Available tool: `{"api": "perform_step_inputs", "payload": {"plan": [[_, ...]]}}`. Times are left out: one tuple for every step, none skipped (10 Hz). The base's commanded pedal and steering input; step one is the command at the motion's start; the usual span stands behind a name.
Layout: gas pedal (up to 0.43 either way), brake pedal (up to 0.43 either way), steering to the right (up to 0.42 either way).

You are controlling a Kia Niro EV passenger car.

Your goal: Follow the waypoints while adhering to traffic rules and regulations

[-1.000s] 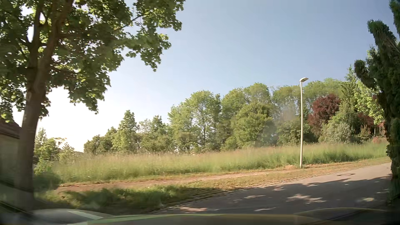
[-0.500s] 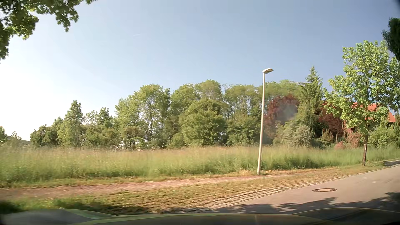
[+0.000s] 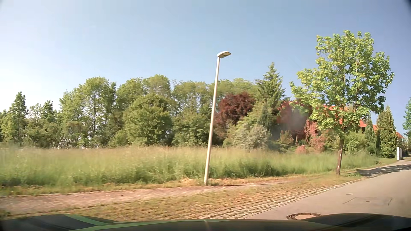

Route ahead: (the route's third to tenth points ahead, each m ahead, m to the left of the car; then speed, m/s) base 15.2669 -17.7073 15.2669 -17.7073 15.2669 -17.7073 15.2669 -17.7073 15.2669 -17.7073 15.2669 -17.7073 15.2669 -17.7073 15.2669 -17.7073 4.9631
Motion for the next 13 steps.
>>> {"api": "perform_step_inputs", "payload": {"plan": [[0.209, 0.0, 0.396], [0.209, 0.0, 0.396], [0.209, 0.0, 0.396], [0.209, 0.0, 0.398], [0.209, 0.0, 0.401], [0.209, 0.0, 0.404], [0.22, 0.0, 0.405], [0.22, 0.0, 0.405], [0.22, 0.0, 0.406], [0.228, 0.0, 0.406], [0.228, 0.0, 0.406], [0.24, 0.0, 0.406], [0.24, 0.0, 0.405]]}}
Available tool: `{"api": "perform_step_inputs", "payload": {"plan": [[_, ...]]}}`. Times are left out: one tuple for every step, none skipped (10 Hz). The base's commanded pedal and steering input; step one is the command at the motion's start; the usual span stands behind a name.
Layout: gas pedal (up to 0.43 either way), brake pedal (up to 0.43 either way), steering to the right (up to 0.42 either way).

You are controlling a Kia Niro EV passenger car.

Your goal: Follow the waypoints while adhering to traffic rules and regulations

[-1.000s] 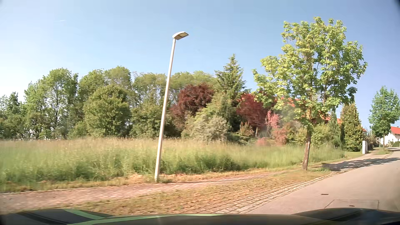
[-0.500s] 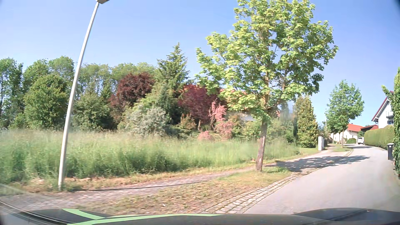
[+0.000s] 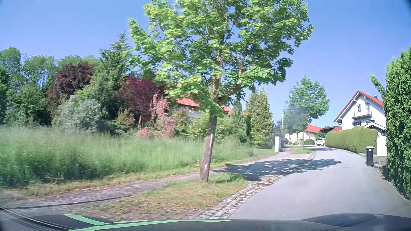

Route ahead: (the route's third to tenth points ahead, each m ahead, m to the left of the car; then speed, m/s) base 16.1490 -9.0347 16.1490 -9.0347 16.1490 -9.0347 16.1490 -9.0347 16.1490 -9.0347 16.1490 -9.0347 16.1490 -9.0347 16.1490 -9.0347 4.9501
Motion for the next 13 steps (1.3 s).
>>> {"api": "perform_step_inputs", "payload": {"plan": [[0.24, 0.0, 0.403], [0.24, 0.0, 0.399], [0.24, 0.0, 0.388], [0.24, 0.0, 0.37], [0.248, 0.0, 0.348], [0.248, 0.0, 0.321], [0.248, 0.0, 0.294], [0.248, 0.0, 0.264], [0.248, 0.0, 0.227], [0.248, 0.0, 0.185], [0.248, 0.0, 0.155], [0.248, 0.0, 0.118], [0.248, 0.0, 0.095]]}}
